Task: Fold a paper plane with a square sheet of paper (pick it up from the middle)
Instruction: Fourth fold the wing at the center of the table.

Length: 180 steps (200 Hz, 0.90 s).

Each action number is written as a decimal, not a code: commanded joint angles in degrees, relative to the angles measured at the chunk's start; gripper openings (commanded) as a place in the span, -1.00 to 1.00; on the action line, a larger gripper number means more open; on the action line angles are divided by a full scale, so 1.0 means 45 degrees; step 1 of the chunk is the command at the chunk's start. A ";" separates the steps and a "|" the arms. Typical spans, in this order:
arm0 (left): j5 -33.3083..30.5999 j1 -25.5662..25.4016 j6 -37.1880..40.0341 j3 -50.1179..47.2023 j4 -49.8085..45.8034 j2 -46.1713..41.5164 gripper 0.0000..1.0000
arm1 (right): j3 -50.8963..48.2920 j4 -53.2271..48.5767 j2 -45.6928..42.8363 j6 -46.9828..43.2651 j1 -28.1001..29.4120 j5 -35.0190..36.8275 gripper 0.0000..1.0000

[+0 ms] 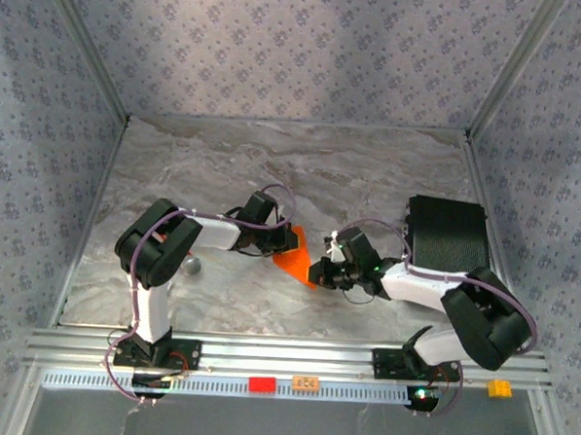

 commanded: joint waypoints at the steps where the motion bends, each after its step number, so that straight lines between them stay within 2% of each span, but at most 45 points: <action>1: -0.0832 0.0097 0.0120 -0.0269 -0.0707 0.0548 -0.92 | -0.0018 0.0218 0.0646 0.0182 0.0057 -0.0217 -0.91; 42: -0.0831 0.0122 0.0150 -0.0237 -0.0727 0.0531 -0.92 | -0.1249 0.0487 0.0552 0.0368 0.0017 -0.0063 -0.91; 92: -0.0794 0.0122 0.0149 -0.0249 -0.0687 0.0505 -0.92 | -0.2421 0.0228 -0.0828 0.0640 -0.0132 0.0036 -0.92; 140: -0.0770 0.0123 0.0150 -0.0296 -0.0686 0.0433 -0.92 | -0.1001 -0.1161 -0.2679 0.0249 -0.0215 0.0150 -0.91; 180: -0.0792 0.0119 0.0128 -0.0332 -0.0648 0.0414 -0.92 | 0.0228 -0.0829 -0.1236 0.0092 -0.0404 0.0182 -0.90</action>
